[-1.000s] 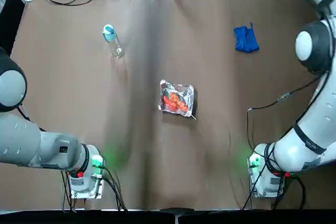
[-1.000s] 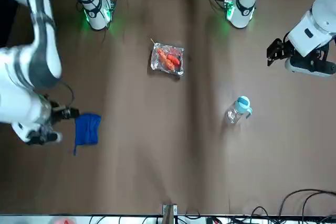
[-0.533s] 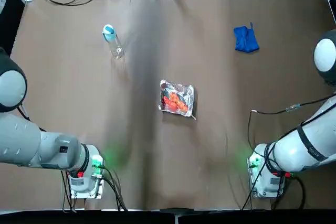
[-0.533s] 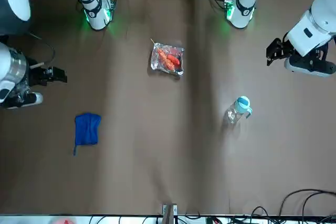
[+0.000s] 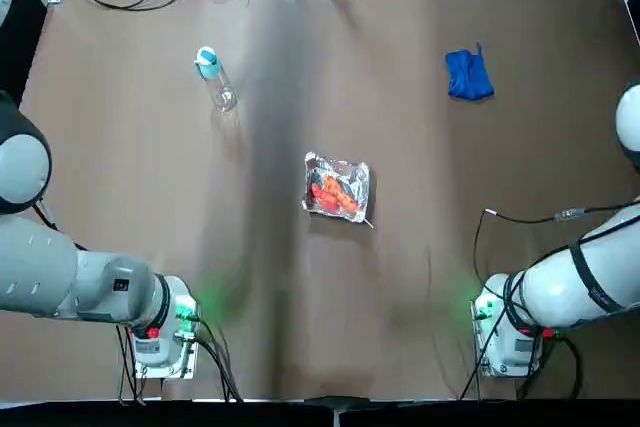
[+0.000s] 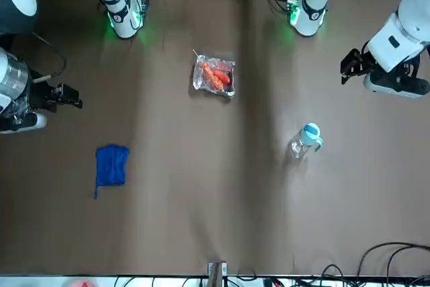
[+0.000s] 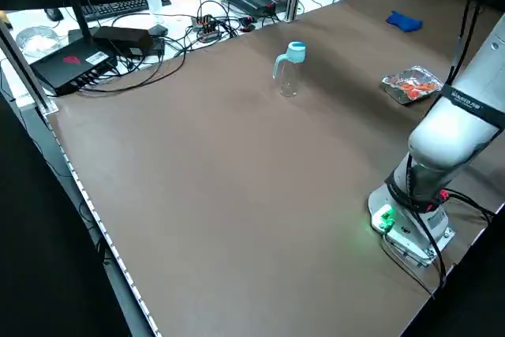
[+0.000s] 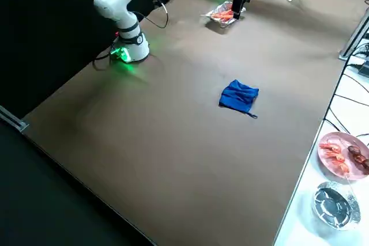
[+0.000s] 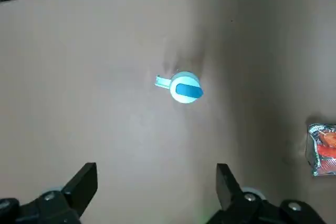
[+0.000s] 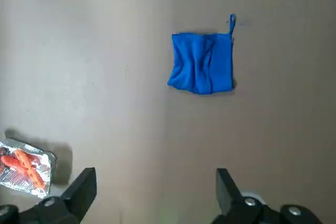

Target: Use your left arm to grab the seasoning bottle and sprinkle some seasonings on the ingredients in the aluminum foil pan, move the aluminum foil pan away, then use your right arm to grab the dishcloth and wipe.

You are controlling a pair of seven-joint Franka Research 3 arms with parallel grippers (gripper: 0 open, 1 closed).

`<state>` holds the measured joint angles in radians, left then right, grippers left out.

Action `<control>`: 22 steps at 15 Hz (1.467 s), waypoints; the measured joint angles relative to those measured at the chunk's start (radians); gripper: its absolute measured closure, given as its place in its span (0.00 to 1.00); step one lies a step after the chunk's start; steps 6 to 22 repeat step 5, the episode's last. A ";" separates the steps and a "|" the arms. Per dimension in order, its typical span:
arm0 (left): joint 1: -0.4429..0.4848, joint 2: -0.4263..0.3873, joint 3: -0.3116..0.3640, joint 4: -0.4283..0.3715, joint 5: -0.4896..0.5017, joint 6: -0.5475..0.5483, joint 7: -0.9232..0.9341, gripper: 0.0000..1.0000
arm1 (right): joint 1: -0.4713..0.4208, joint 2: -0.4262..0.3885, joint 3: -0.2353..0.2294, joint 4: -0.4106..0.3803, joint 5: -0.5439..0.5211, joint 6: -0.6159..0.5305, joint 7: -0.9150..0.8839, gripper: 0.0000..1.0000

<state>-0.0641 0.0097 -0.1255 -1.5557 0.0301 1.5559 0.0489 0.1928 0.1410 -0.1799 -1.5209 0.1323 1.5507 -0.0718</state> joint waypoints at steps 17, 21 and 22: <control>0.000 0.000 0.000 0.000 0.000 0.000 0.001 0.00 | -0.001 -0.028 0.001 -0.034 -0.035 0.026 0.000 0.00; 0.000 0.000 0.000 0.000 0.000 0.000 0.001 0.00 | -0.001 -0.028 0.001 -0.034 -0.035 0.026 0.000 0.00; 0.000 0.000 0.000 0.000 0.000 0.000 0.001 0.00 | -0.001 -0.028 0.001 -0.034 -0.035 0.026 0.000 0.00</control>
